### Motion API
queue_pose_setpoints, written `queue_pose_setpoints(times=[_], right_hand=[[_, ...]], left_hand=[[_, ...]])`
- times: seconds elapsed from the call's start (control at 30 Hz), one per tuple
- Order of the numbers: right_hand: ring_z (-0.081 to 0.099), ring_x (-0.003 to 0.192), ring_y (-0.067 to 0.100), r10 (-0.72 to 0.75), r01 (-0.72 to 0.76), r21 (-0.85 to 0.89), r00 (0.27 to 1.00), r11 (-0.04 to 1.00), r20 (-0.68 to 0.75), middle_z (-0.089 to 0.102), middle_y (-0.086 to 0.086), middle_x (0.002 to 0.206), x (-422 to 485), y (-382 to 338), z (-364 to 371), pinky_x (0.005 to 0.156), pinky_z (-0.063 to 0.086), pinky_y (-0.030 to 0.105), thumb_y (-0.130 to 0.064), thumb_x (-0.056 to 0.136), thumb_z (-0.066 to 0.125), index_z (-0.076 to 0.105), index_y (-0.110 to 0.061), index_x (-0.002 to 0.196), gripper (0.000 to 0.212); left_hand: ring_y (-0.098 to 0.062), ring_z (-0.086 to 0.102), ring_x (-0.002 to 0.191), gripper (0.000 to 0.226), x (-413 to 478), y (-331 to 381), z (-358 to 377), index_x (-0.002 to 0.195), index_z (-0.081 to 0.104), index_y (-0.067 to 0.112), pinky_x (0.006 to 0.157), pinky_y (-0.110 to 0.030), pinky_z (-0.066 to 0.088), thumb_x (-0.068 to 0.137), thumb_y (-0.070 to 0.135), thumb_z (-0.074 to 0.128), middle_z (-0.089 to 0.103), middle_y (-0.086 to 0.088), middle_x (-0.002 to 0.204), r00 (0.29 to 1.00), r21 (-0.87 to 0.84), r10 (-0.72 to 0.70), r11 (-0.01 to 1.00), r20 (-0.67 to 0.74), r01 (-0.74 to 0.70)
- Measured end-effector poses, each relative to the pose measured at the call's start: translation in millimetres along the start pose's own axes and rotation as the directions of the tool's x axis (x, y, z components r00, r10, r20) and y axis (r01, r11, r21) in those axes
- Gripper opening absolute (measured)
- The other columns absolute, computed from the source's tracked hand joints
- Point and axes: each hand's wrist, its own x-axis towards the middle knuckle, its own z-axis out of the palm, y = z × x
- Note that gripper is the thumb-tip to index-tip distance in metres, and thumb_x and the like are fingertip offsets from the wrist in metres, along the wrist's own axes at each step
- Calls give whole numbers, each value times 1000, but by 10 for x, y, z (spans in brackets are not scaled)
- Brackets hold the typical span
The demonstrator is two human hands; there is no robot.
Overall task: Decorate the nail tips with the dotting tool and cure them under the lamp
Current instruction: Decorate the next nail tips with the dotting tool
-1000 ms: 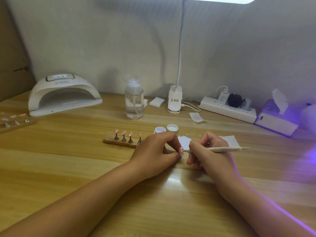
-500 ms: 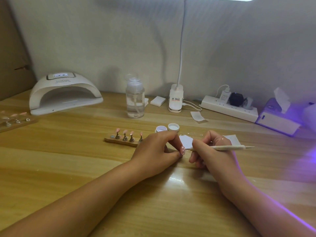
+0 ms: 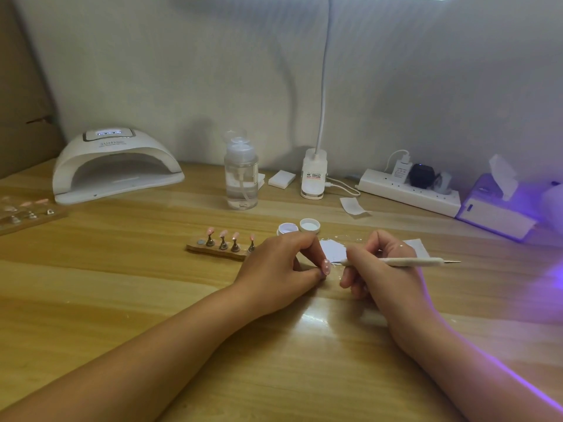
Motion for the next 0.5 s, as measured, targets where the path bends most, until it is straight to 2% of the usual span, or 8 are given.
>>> queue_pose_setpoints(times=[0.1, 0.2, 0.27, 0.33, 0.43, 0.5], right_hand=[[42, 36, 9, -55, 71, 104, 987, 992, -151, 56, 6, 44, 15, -2, -43, 37, 34, 16, -4, 86, 60, 46, -22, 59, 35], [38, 38, 3, -113, 146, 114, 961, 983, -252, 47, -6, 43, 71, -7, -107, 39, 31, 11, -22, 92, 67, 50, -24, 71, 27], [42, 41, 3, -114, 132, 67, 969, 989, -220, 53, -3, 47, 105, -8, -147, 40, 34, 12, -35, 89, 72, 55, -24, 78, 23], [48, 44, 6, -99, 94, -34, 982, 995, -160, 62, 0, 54, 138, 24, -165, 42, 36, 15, -40, 88, 71, 62, -22, 77, 23], [52, 43, 9, -84, 55, -212, 988, 976, -126, 69, 2, 58, 169, 88, -167, 46, 36, 21, -31, 95, 62, 56, -18, 84, 18], [54, 47, 11, -56, 23, -252, 990, 968, -127, 72, 1, 63, 163, 107, -168, 47, 38, 28, -26, 90, 64, 50, -19, 83, 17]], left_hand=[[4, 56, 58, 27, 2, -3, 4, 70, 55, 42, 57, -23, 32, 84, 27, 72, 61, 37, 76, 1000, 0, -4, 1000, -2, 4], [3, 55, 57, 24, 1, -15, 5, 72, 57, 41, 57, -23, 33, 85, 26, 71, 60, 36, 75, 1000, -5, -2, 1000, 2, 2], [2, 55, 56, 19, 5, -28, 7, 75, 60, 37, 58, -24, 34, 84, 25, 71, 61, 34, 77, 1000, -23, 0, 1000, 2, 0], [0, 53, 54, 15, 10, -43, 7, 78, 61, 35, 59, -25, 34, 85, 24, 70, 63, 30, 80, 1000, -50, 1, 999, -2, -1], [-2, 50, 51, 15, 10, -48, 6, 79, 61, 34, 59, -26, 34, 85, 23, 70, 63, 27, 81, 1000, -70, 6, 997, -9, -7], [-2, 48, 51, 14, 8, -51, 1, 80, 61, 34, 59, -26, 33, 85, 24, 70, 61, 29, 78, 1000, -71, 4, 997, -11, -5]])
